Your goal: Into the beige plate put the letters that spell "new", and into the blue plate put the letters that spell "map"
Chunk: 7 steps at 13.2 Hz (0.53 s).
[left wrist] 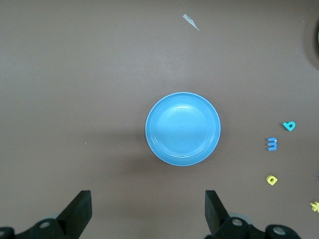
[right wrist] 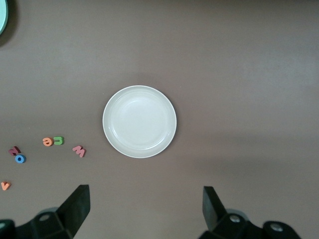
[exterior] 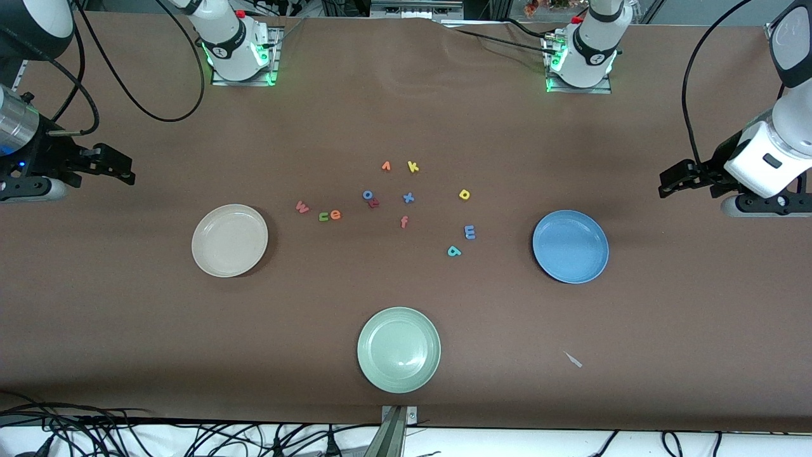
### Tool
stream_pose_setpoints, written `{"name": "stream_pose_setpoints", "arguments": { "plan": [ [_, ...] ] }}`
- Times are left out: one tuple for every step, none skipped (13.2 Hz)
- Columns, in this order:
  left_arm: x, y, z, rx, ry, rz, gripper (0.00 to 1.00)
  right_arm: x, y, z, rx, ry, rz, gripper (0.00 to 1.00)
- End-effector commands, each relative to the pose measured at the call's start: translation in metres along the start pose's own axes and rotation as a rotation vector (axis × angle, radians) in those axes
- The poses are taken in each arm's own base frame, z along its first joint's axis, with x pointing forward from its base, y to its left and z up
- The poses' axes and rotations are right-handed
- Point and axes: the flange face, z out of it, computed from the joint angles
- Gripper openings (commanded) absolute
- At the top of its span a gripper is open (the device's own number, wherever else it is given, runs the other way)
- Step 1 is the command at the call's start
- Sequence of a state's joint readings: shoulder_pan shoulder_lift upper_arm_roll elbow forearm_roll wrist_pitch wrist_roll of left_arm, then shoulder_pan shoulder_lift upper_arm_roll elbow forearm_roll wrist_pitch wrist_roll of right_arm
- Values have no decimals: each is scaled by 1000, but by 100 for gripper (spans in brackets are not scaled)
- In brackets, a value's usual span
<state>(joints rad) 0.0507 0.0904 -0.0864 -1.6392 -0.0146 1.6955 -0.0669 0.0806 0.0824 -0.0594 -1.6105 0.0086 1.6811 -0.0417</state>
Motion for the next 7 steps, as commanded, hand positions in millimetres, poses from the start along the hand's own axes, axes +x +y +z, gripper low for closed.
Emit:
{"name": "stream_pose_setpoints", "arguments": {
  "plan": [
    [5,1,-6,-10,10,-5,100,-5,2,-5,6,9,11,100],
    [5,3,-6,-12,10,-2,100,-5,2,-5,3,9,11,100],
    [6,2,-2,-14,4,-4,100,-5,1,-6,4,12,10,100],
    [7,1,-4,-14,7,-5,100,-4,2,-6,3,12,9,100],
    [8,0,-10,-13,21,-6,100,-4,3,-6,3,12,11,100],
    [9,1,-12,-14,26,-5,100,-4,4,-6,3,12,12,100],
    [9,1,-11,-14,24,-6,100,-4,4,-6,4,12,13,100]
  ]
}}
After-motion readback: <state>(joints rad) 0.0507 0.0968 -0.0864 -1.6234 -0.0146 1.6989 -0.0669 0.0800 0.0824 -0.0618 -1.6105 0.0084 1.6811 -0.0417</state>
